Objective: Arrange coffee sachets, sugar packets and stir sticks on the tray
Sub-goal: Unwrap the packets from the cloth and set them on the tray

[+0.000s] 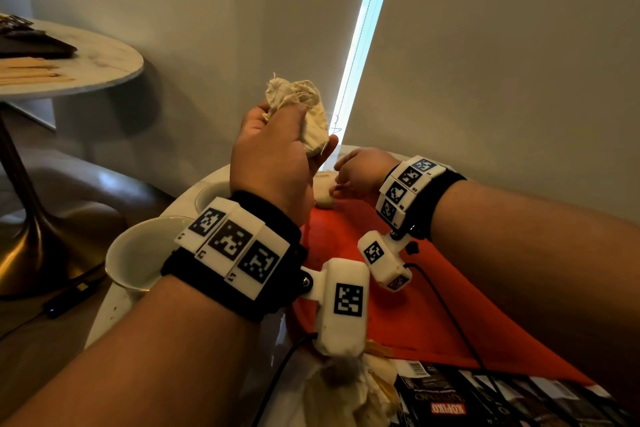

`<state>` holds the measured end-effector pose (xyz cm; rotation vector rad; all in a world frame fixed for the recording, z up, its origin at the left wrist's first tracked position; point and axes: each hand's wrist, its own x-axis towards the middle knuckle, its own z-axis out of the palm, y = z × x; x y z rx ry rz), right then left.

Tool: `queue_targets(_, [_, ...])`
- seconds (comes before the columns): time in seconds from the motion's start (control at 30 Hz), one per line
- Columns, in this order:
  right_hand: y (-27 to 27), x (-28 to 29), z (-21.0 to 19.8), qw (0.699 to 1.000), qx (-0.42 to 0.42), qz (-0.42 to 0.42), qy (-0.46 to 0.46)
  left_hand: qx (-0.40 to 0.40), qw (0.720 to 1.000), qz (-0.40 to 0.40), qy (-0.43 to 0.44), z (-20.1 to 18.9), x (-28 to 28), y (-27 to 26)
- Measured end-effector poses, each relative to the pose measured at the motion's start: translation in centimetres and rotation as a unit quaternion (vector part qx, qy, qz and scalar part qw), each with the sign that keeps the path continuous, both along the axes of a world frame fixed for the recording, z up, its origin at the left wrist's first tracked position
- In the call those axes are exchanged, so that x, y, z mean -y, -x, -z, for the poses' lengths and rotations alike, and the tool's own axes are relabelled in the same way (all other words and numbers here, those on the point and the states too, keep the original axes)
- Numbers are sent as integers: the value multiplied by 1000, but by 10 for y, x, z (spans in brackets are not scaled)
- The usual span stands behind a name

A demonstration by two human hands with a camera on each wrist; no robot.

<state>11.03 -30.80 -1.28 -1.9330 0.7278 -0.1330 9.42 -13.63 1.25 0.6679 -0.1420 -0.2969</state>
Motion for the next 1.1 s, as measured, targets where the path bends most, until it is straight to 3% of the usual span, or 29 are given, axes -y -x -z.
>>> queue_targets(0.13, [7, -6, -7, 992, -51, -19, 112, -1, 1000, -1, -2, 1, 0, 0])
queue_targets(0.3, [15, -20, -6, 993, -90, -73, 10, -7, 1000, 7, -12, 0, 0, -1])
queue_targets(0.6, [14, -22, -7, 993, -89, -76, 22, -18, 999, 34, -18, -1, -1, -1])
queue_targets(0.77, [26, -11, -23, 996, -15, -52, 67, -2, 998, 56, -39, 2, 2, 3])
queue_targets(0.9, [42, 3, -44, 994, 96, -22, 55, -6, 996, 82, -45, 2, 3, 7])
queue_targets(1.1, [71, -5, -80, 970, 229, -79, 18, 17, 990, 122, -74, 7, 7, 10])
